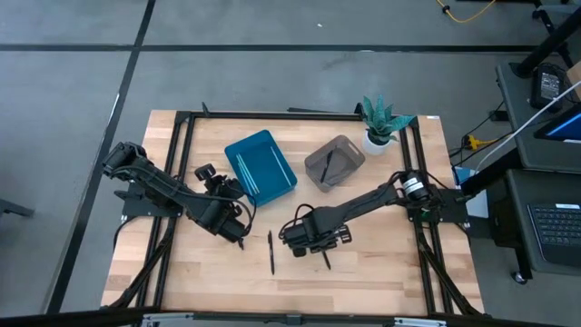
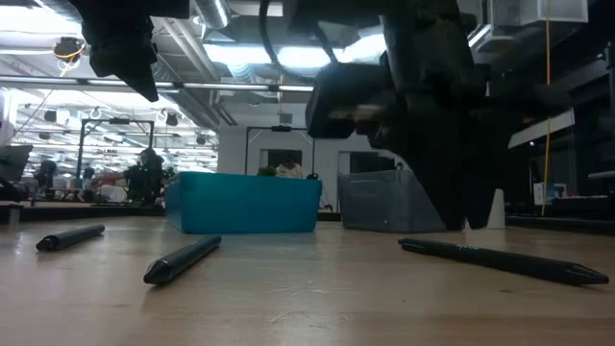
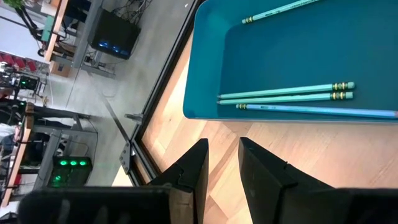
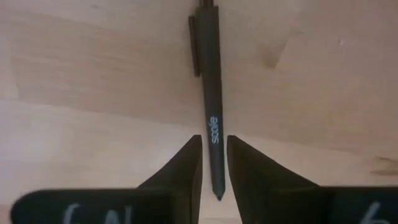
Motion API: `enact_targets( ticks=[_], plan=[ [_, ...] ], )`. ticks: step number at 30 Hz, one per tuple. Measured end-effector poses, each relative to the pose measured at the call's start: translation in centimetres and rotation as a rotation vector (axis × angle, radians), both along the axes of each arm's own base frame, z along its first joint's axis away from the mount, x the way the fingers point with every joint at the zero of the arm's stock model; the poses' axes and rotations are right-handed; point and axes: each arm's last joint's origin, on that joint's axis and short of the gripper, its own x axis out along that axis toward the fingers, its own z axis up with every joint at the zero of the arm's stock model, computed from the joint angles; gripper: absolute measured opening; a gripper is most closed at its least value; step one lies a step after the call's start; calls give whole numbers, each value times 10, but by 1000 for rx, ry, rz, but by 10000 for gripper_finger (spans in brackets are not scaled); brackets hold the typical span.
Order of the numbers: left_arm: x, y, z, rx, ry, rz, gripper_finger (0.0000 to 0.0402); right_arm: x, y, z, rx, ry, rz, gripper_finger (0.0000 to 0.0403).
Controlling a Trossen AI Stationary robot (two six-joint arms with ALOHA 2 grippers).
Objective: Sort pens & pencils
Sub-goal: Put the right black pen into the gray bin
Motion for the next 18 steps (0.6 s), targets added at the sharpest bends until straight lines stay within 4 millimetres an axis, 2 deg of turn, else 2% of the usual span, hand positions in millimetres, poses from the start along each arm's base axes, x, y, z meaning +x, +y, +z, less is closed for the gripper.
enact_targets(
  ticks=[9, 18],
  plan=[
    [0, 0, 0, 0, 0, 0, 82, 2, -2, -12, -8, 26, 18, 76],
    [0, 0, 0, 0, 0, 0, 82, -5, -4, -28, 39, 35, 8, 76]
  ],
)
